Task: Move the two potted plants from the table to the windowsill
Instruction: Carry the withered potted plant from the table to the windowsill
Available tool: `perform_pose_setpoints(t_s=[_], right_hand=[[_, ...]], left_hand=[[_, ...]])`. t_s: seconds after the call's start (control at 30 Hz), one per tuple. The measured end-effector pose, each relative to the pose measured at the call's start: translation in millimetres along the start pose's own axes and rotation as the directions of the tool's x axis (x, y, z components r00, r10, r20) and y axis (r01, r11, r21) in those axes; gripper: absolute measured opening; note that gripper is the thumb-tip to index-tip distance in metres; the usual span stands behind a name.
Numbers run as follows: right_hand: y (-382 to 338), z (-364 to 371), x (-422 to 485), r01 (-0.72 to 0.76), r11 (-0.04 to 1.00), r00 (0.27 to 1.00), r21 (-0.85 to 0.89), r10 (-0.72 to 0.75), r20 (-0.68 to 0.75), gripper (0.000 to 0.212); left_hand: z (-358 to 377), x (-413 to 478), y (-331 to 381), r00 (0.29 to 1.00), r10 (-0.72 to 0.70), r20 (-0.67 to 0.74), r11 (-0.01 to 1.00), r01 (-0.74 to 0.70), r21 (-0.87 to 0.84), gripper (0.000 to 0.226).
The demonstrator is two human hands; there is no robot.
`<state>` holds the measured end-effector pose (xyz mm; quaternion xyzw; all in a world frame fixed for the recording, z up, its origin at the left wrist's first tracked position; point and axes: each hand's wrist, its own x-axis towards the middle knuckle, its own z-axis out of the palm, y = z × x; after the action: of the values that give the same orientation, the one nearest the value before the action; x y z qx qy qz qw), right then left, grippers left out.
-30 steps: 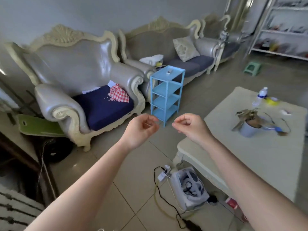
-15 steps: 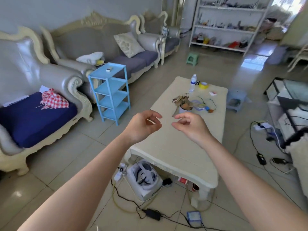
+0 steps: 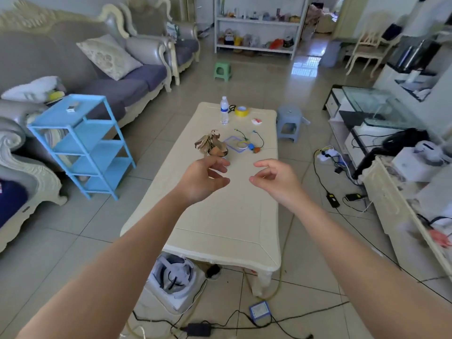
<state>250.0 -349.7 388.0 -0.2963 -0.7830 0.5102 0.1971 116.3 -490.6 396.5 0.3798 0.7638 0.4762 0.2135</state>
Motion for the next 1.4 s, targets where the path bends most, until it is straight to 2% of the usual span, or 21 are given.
perform_pose_setpoints(t_s=[0.23, 0.5, 0.87, 1.17, 1.4], right_hand=[[29, -27, 58, -0.035, 0.999, 0.999, -0.019, 0.035, 0.009, 0.036], [57, -61, 146, 0.001, 0.997, 0.987, -0.071, 0.011, 0.159, 0.040], [114, -117, 243, 0.053, 0.983, 0.921, -0.178, 0.021, 0.390, 0.039], [145, -125, 324, 0.044, 0.982, 0.892, -0.183, 0.044, 0.450, 0.040], [163, -103, 402, 0.072, 0.977, 0.830, -0.203, 0.054, 0.555, 0.045]], left_hand=[[28, 59, -7, 0.999, -0.046, 0.006, 0.999, 0.046, 0.025, 0.028], [67, 119, -5, 0.990, -0.113, -0.084, 0.992, 0.118, 0.054, 0.036], [137, 192, -9, 0.936, -0.239, -0.258, 0.969, 0.249, 0.007, 0.044], [170, 254, -44, 0.912, -0.320, -0.256, 0.944, 0.330, -0.002, 0.045], [164, 322, -75, 0.873, -0.375, -0.311, 0.919, 0.395, 0.002, 0.051]])
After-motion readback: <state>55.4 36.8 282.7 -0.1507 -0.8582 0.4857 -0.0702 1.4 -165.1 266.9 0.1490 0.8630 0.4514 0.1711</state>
